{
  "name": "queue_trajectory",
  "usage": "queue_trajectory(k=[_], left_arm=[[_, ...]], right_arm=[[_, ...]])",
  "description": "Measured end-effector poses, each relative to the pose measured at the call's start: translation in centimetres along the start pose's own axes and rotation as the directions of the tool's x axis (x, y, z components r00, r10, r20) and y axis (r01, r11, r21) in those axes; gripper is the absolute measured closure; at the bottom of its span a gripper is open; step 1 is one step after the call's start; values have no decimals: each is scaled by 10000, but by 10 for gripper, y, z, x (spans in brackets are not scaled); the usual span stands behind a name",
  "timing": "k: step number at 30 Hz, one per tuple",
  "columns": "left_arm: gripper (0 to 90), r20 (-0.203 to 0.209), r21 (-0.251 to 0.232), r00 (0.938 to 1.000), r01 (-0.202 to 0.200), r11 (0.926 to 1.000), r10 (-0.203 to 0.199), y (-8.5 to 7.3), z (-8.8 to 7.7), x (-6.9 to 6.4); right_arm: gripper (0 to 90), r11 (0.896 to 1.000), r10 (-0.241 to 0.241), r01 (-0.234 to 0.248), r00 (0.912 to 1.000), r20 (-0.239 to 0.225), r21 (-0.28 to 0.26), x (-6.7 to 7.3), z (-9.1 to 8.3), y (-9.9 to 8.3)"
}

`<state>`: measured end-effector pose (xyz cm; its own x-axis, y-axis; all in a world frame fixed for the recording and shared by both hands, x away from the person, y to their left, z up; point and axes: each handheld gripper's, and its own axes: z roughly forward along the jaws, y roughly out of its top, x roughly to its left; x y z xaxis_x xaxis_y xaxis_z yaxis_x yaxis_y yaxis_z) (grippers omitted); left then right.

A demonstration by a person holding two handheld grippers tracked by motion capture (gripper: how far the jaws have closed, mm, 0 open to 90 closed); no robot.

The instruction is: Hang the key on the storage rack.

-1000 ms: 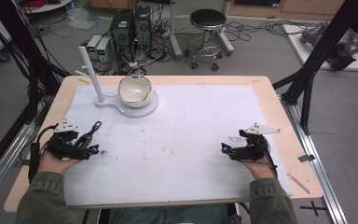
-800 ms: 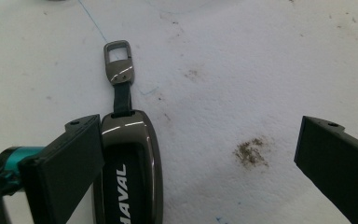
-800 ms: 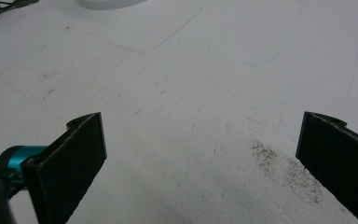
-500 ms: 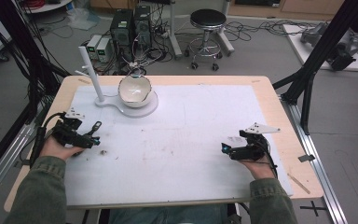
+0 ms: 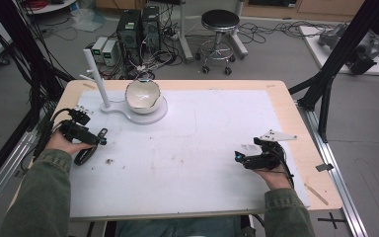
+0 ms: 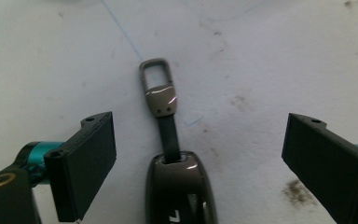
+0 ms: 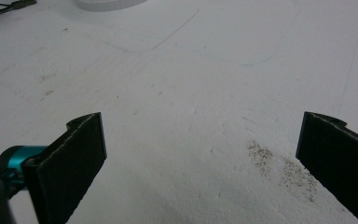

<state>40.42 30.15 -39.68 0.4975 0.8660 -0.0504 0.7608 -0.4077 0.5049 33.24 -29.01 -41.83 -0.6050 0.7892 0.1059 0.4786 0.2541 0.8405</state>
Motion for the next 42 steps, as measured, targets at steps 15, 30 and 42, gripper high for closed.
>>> queue_trajectory(k=[15, 30, 42], left_arm=[[181, 399, 1851, 9989, -296, 9823, 226, 21, 16, 13], [398, 232, 2552, 9989, -455, 9658, 409, 24, 23, 10], [638, 63, 2682, 9963, -844, 9597, 858, 23, 28, 5]], right_arm=[[6, 10000, -14, 14, 10000, 20, 92, 1, 1, 1], [6, 9997, -90, 90, 10000, 11, 218, 3, 1, 0], [6, 9997, -169, 165, 9995, 256, 177, 6, -1, 0]])
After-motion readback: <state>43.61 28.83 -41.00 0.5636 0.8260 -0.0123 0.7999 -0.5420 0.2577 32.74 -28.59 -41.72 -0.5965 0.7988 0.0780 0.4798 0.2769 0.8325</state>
